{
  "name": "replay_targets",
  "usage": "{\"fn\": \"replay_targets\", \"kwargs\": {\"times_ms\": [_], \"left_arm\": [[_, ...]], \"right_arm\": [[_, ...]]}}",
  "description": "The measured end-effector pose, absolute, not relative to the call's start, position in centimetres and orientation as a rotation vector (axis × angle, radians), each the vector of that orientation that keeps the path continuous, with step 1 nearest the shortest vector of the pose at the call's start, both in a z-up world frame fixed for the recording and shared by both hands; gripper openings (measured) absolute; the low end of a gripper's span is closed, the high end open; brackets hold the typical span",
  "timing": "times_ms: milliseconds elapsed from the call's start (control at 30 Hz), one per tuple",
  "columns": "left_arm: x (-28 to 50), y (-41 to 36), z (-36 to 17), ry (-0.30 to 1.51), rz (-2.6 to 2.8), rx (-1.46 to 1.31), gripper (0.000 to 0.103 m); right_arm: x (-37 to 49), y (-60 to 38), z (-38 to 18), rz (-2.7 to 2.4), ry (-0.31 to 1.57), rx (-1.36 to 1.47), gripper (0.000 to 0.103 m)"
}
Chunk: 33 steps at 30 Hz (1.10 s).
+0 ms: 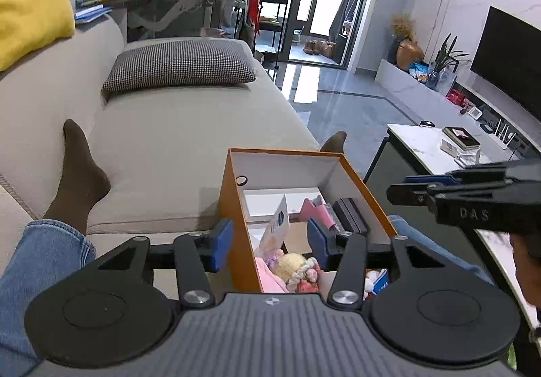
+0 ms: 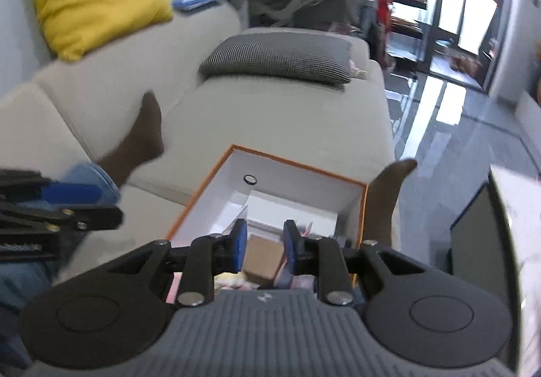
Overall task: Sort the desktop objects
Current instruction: 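Withdraw both tools from the filled orange box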
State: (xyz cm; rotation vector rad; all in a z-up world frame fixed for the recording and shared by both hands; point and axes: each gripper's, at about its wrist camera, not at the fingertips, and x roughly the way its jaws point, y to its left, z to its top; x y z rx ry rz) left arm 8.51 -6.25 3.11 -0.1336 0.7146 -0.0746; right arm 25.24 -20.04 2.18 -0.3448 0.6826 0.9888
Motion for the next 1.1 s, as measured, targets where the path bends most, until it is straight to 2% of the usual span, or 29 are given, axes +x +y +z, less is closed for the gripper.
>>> {"fn": "replay_targets", "kwargs": {"times_ms": [167,233,300,500,567,633,1000,1100], "left_arm": [[7.2,-7.3,1.8,0.71,-0.057,-0.12,0.074],[6.6,-7.4,1.3,0.71,-0.047,-0.124,0.077],[6.0,-7.6,0.7,0.702,-0.023,-0.116,0.08],[5.6,-7.6,-1.1,0.741,-0.01,-0.115,0.08],[5.6,-7.7,-1.8,0.755,-0.002,-0.114,0.08],[5.6,-8.0,-2.3,0.766,0.005,-0.103,0.08],[6.4,-7.6,-4.3,0.815,0.048,-0.09,0.08],[6.4,-7.7,-4.3,0.818,0.034,-0.091,0.082]], "right_arm": [[21.9,-22.1,1.1,0.925,0.646,-0.257,0.026],[20.9,-22.5,0.2,0.916,0.656,-0.213,0.036],[19.8,-22.8,-0.5,0.898,0.651,-0.2,0.04],[17.8,-23.3,-3.4,0.854,0.66,-0.185,0.052],[17.4,-23.4,-4.3,0.836,0.663,-0.183,0.052],[17.1,-23.6,-5.1,0.822,0.667,-0.188,0.058],[17.6,-23.1,-8.0,0.821,0.748,-0.18,0.06],[17.6,-22.9,-8.1,0.831,0.753,-0.185,0.064]]}}
